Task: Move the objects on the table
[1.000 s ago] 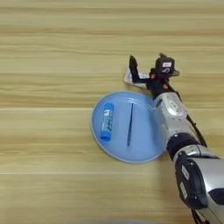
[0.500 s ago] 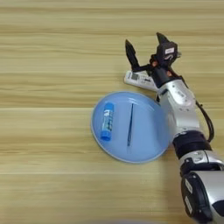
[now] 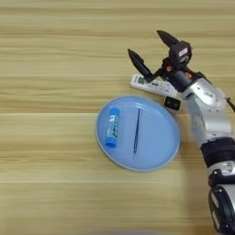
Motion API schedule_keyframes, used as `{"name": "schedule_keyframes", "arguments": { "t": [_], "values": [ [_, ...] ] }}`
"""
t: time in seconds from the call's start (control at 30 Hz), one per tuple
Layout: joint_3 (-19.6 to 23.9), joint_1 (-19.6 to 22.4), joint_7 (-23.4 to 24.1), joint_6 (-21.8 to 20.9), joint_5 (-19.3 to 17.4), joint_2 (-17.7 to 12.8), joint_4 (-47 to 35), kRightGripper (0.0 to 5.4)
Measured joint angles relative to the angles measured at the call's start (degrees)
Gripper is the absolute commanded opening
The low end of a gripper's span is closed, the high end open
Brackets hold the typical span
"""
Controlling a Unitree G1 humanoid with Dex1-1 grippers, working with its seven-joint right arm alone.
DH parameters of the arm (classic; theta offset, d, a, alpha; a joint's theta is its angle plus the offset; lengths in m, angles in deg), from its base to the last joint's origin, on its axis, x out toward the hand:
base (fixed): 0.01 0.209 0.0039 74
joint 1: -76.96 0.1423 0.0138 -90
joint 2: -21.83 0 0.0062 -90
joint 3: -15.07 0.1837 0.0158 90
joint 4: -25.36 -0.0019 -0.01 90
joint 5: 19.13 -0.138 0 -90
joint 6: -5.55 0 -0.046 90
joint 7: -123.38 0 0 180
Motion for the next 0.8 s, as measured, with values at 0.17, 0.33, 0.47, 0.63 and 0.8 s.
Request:
{"name": "schedule_keyframes", "arguments": {
  "t": [0.17, 0.33, 0.47, 0.63, 0.8],
  "values": [
    [-0.9, -0.1, -5.3, 0.3, 0.0, -2.0, 3.9, 5.36],
    [0.6, 3.0, -8.0, 0.9, -0.1, -5.4, 12.4, 5.36],
    [1.5, 6.2, -9.4, 0.6, 0.1, -6.7, 18.4, 5.36],
    [1.1, 7.4, -9.2, -0.3, 2.7, -7.4, 23.6, 5.36],
    [0.4, 8.6, -8.7, -0.2, 5.4, -8.0, 28.2, 5.36]
  ]
}}
